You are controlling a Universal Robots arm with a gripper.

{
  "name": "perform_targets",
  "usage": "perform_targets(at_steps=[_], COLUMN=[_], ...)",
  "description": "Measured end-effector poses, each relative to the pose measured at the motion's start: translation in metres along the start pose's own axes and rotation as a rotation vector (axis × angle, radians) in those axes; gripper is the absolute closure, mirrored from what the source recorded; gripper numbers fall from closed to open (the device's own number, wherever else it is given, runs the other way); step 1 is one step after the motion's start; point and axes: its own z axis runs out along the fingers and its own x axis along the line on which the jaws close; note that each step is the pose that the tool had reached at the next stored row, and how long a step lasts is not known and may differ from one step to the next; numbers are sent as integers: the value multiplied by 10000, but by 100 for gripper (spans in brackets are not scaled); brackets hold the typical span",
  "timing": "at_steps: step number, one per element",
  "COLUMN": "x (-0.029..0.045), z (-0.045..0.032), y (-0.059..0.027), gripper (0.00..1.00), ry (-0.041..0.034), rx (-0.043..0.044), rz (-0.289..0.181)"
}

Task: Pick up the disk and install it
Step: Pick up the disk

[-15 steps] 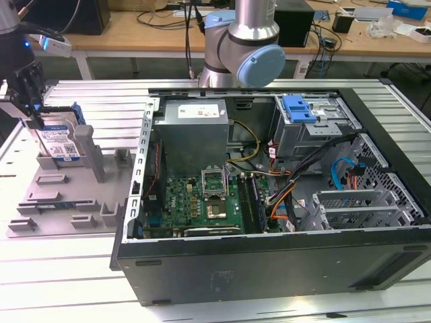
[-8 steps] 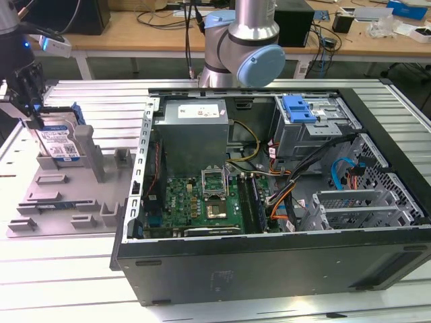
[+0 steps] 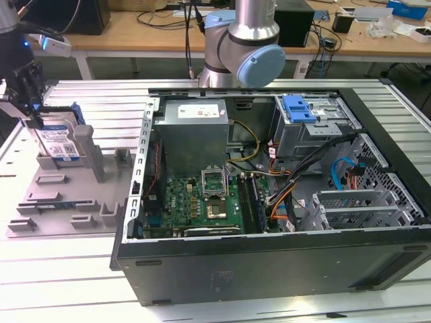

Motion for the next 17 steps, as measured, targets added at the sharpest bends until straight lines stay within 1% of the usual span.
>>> perform_targets(at_steps=[4,10,12,17], x=[1,4,5,8], z=[-35,-114,-161,-249], y=[2,5,7,10], gripper=[64,64,64,64], ry=[0,2,3,3], rx=[-1,1,0,0], rz=[0,0,0,0])
